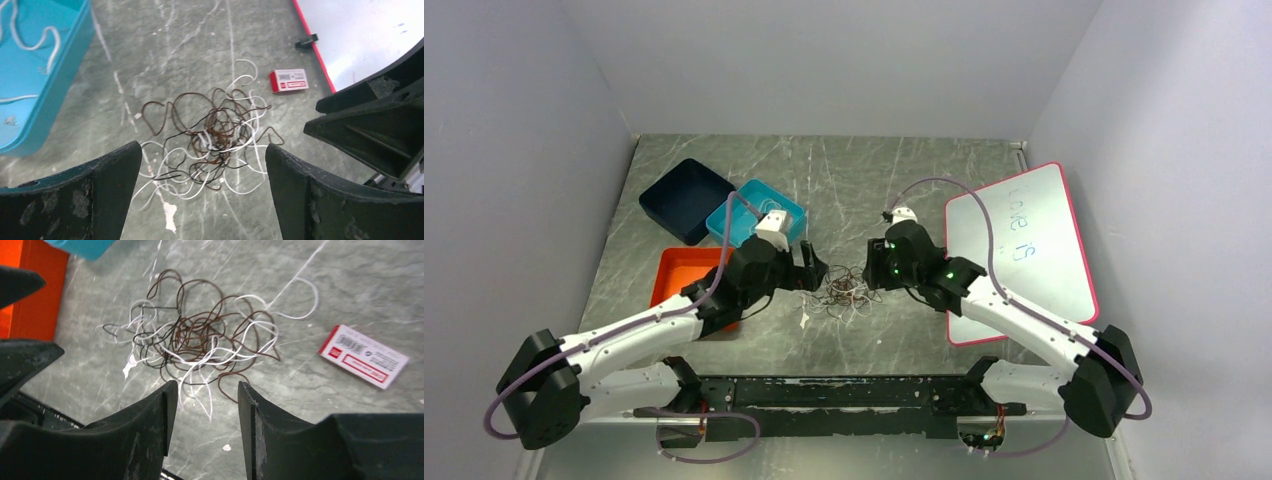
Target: Untangle the cables
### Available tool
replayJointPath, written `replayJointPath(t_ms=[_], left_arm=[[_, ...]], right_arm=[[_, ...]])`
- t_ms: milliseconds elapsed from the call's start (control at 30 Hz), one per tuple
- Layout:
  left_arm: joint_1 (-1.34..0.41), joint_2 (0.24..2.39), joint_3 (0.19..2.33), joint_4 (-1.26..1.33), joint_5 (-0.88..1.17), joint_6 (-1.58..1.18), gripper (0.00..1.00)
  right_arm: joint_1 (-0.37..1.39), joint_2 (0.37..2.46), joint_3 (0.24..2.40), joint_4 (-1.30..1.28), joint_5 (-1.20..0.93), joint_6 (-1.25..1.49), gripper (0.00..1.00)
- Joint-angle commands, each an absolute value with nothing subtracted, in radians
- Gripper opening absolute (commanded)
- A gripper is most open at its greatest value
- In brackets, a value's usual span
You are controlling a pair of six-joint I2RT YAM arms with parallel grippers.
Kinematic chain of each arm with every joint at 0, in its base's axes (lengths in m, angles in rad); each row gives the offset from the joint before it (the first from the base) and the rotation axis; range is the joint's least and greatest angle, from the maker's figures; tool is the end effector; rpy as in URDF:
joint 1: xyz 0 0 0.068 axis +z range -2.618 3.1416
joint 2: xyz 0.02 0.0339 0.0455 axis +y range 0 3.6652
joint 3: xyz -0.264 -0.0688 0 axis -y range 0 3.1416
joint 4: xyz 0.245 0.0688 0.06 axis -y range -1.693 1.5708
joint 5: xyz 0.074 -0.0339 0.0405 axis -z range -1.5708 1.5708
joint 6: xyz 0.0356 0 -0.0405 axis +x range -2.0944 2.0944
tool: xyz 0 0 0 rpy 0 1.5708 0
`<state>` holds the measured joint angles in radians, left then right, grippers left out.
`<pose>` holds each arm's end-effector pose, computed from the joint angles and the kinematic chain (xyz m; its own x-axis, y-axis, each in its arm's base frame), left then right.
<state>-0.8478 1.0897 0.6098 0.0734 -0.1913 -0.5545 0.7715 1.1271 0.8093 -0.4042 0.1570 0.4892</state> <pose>0.1658 -0.1777 0.2446 -0.5492 -0.1589 -0.8205 0.3899 0.8197 -0.4197 0.1760 0.1634 0.2602 -0.7023 -0.0356 -0.7110 -0.3110 0.9137 0.2615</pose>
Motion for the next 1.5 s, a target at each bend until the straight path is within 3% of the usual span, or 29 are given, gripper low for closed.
replayJointPath(t_ms=[0, 367, 867, 1467], left_arm=[[-0.845, 1.048, 0.574, -0.015, -0.295, -0.564, 0.98], [-0.844, 1.051, 0.570, -0.021, -0.308, -0.546, 0.98], [-0.844, 1.082, 0.575, -0.008, -0.296, -0.530, 0.97], [-0.844, 1.103, 0.590, -0.016, -0.290, -0.518, 0.97]], right_arm=[[0.769, 1.165, 0.836, -0.373, 0.014, 0.461, 0.50], [0.777, 1.146, 0.762, -0.451, 0.008, 0.566, 0.40], [0.794, 0.974, 0.454, -0.136, 0.008, 0.759, 0.35], [0.808, 1.066, 0.357, 0.094, 0.049, 0.755, 0.28]])
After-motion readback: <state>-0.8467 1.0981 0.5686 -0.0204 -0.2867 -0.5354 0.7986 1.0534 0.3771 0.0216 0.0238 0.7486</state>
